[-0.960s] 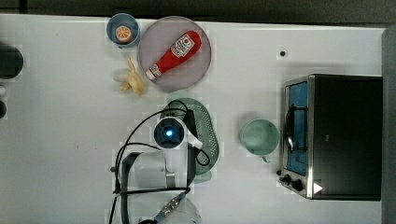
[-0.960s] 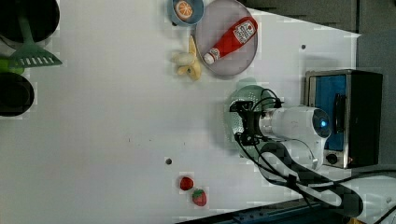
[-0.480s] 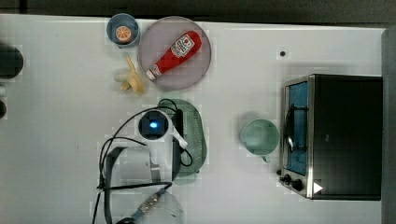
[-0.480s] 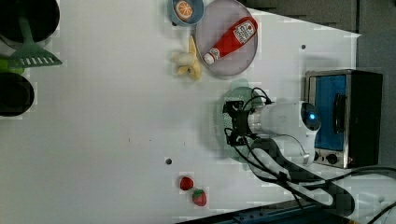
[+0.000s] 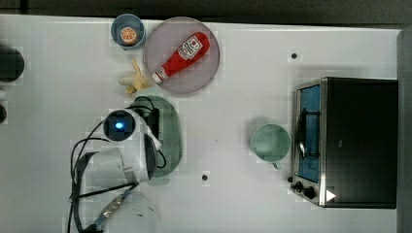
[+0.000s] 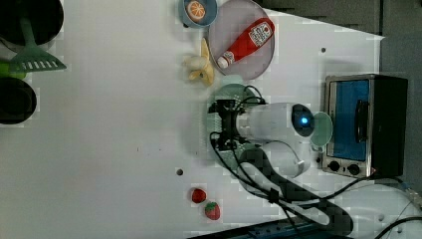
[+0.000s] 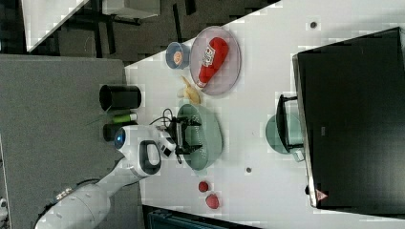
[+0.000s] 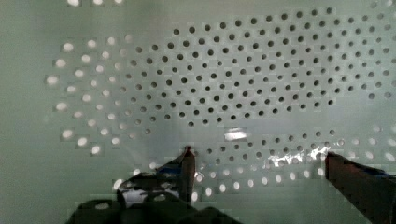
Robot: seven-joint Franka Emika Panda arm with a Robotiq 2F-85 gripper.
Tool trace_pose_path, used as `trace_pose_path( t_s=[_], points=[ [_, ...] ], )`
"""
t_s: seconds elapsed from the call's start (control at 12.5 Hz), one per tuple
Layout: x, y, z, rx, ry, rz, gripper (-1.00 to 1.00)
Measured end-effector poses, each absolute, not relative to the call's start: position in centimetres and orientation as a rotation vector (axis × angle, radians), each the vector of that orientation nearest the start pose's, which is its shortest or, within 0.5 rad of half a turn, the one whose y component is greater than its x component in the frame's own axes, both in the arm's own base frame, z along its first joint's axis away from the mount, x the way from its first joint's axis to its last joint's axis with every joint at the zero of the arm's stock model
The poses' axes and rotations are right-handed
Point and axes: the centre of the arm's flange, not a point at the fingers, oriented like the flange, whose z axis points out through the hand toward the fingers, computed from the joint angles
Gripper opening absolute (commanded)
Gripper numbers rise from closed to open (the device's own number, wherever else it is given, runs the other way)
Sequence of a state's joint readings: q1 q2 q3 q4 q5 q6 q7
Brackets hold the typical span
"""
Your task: Drag strainer right to left.
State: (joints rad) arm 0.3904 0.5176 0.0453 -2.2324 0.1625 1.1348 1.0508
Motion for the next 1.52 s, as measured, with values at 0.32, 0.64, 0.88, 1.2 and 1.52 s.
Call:
trace_pose_path(
  t_s=[0.32, 0.64, 0.88, 1.2, 1.52],
  points=[
    [47.8, 25.7, 13.5, -2.250, 2.223, 0.203, 1.00],
    [49.2, 29.5, 13.2, -2.231, 2.208, 0.181, 1.00],
    [49.8, 31.9, 13.3, -2.223, 2.181, 0.204, 1.00],
    [48.6, 34.0, 13.1, -2.170, 2.237, 0.258, 1.00],
    [48.6, 38.3, 13.3, -2.191, 2.176, 0.233, 1.00]
  ],
)
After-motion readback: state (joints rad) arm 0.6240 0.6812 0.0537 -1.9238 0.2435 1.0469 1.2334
